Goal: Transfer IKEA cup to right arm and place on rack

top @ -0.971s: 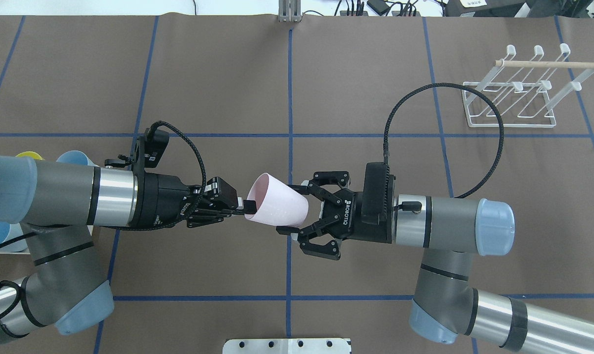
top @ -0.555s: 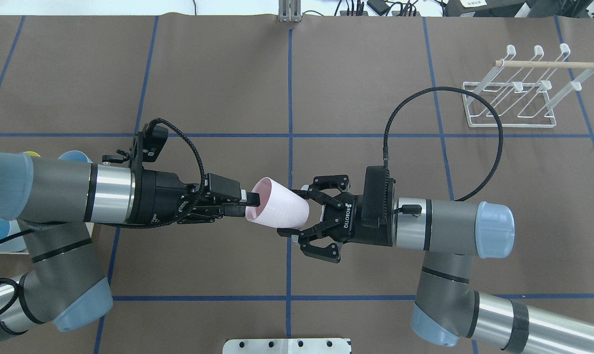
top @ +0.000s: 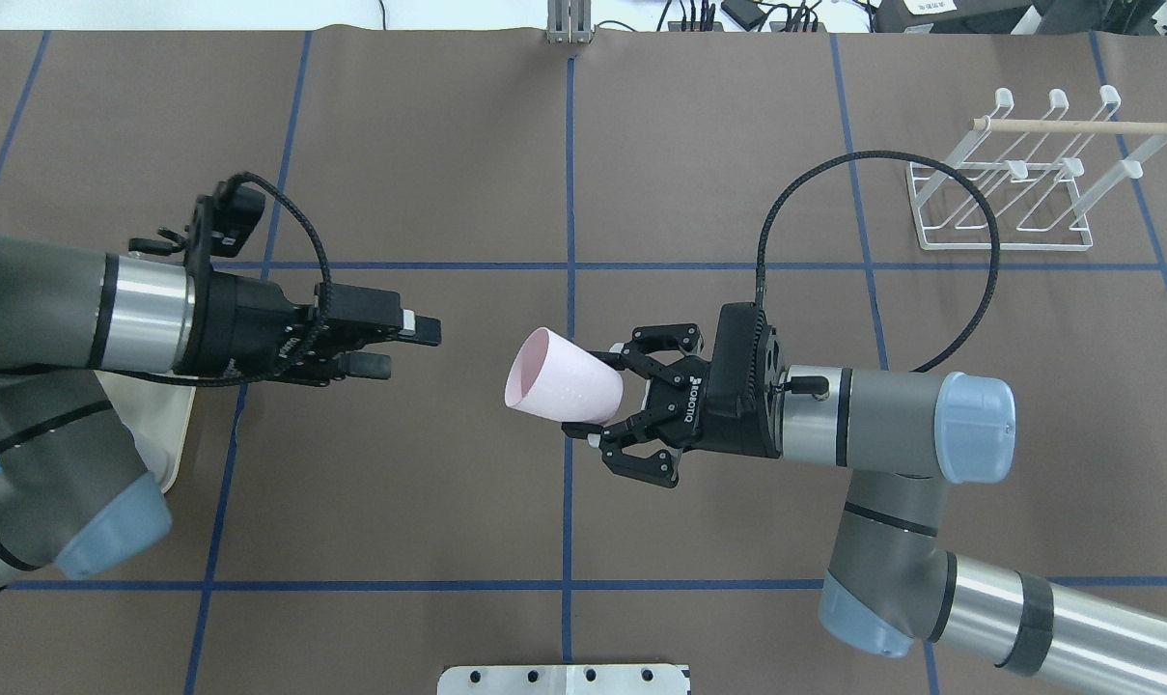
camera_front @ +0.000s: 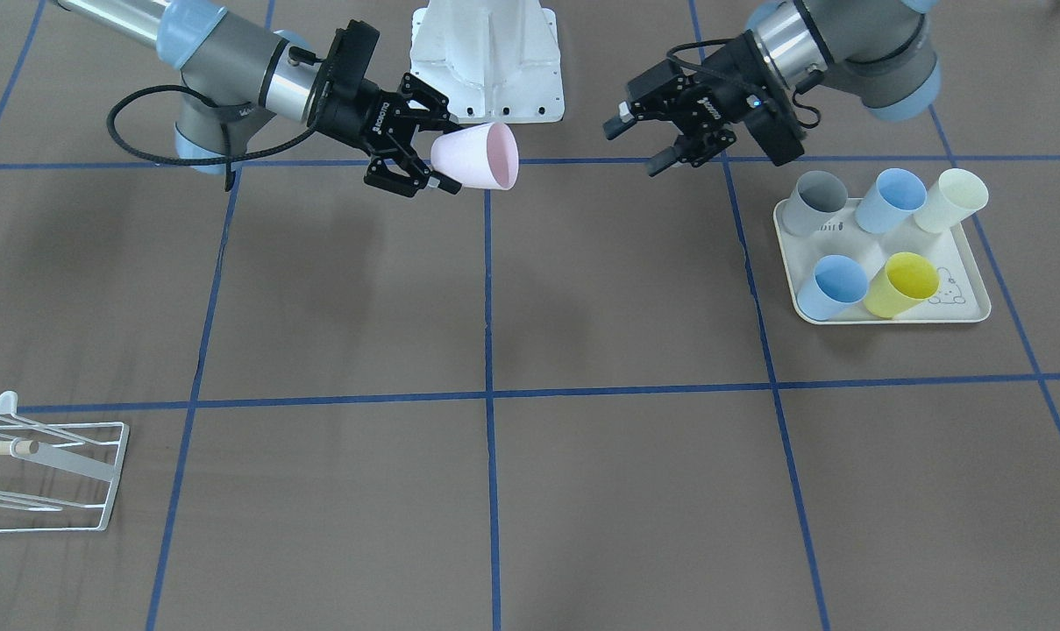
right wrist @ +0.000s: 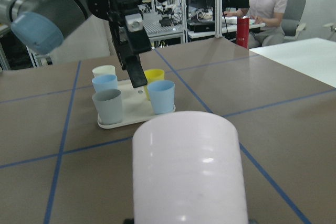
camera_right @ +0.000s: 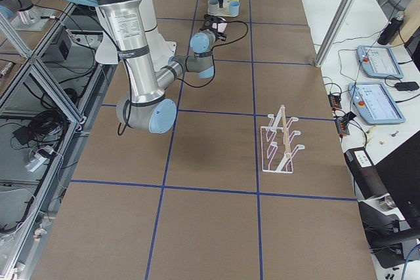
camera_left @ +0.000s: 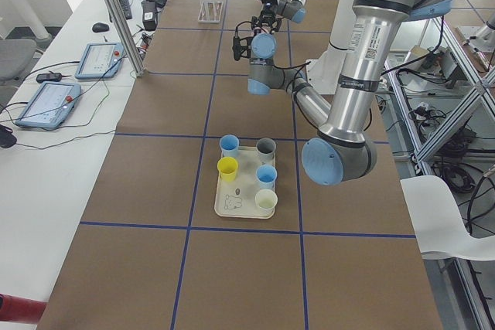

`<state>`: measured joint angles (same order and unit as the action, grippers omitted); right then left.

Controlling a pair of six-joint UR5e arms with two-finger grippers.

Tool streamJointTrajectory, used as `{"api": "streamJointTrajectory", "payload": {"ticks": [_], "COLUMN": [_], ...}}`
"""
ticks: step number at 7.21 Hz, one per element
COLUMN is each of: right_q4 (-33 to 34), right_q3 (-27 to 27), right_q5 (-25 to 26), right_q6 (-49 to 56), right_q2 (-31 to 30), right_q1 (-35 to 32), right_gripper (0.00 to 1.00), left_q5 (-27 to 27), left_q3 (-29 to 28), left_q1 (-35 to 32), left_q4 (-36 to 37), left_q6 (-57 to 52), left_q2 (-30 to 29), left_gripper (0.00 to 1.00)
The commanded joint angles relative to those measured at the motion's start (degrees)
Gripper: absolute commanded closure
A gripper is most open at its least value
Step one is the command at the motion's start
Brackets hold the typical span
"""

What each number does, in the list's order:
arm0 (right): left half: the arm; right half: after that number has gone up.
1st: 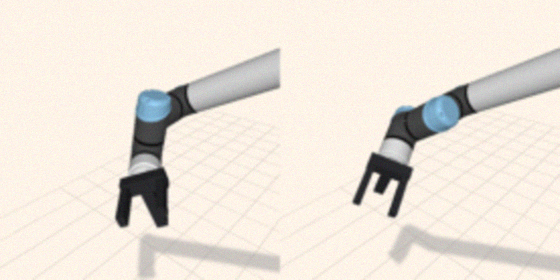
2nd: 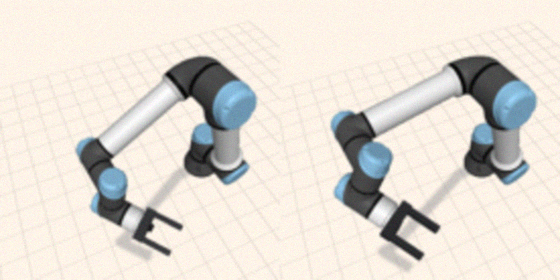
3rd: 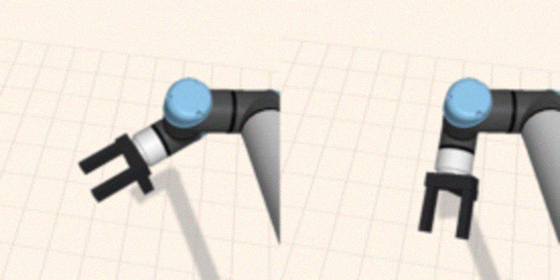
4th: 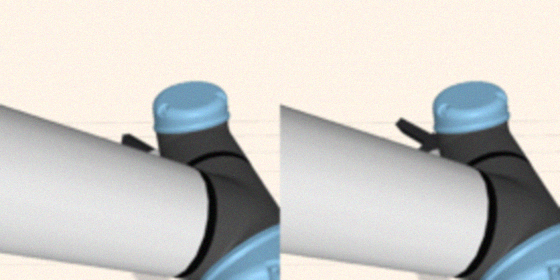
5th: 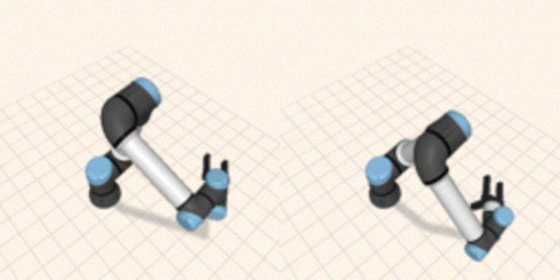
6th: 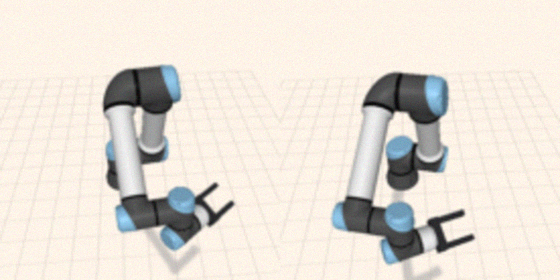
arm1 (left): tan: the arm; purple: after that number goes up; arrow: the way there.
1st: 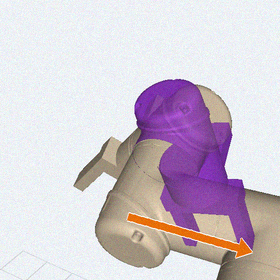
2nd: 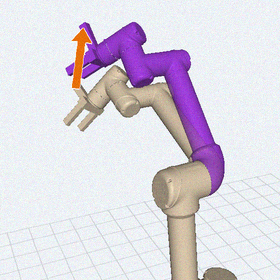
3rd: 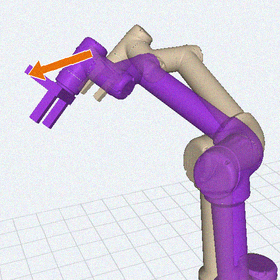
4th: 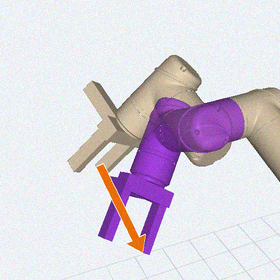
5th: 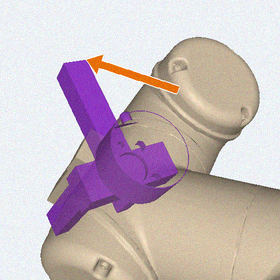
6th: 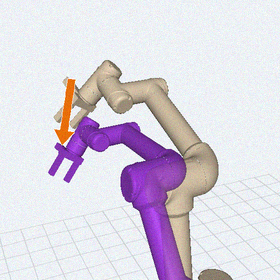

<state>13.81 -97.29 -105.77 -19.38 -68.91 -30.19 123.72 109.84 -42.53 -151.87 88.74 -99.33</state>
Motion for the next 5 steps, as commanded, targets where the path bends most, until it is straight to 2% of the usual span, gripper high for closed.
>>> {"api": "streamJointTrajectory", "payload": {"ticks": [1,2,4,5], "right_q4": [13.72,19.18,30.42,36.31], "right_q3": [-1.15,-1.15,-1.32,-1.59], "right_q5": [-13.09,-15.32,-15.34,-15.34], "right_q6": [1.26,6.4,21.05,32.97], "right_q2": [0.0,-0.09,-0.09,-0.09], "right_q1": [-12.47,-16.88,-24.35,-28.83], "right_gripper": [0.94,1.0,1.0,1.0], "left_q5": [3.35,3.54,3.72,5.72], "left_q3": [0.9,0.82,3.0,3.97], "left_q1": [-6.82,-9.99,-19.55,-24.21], "left_q4": [0.43,0.87,12.49,17.26], "left_q6": [-13.19,-20.73,-41.35,-52.16], "left_q2": [9.64,14.47,19.33,21.44], "left_gripper": [0.0,0.0,0.0,0.0]}}
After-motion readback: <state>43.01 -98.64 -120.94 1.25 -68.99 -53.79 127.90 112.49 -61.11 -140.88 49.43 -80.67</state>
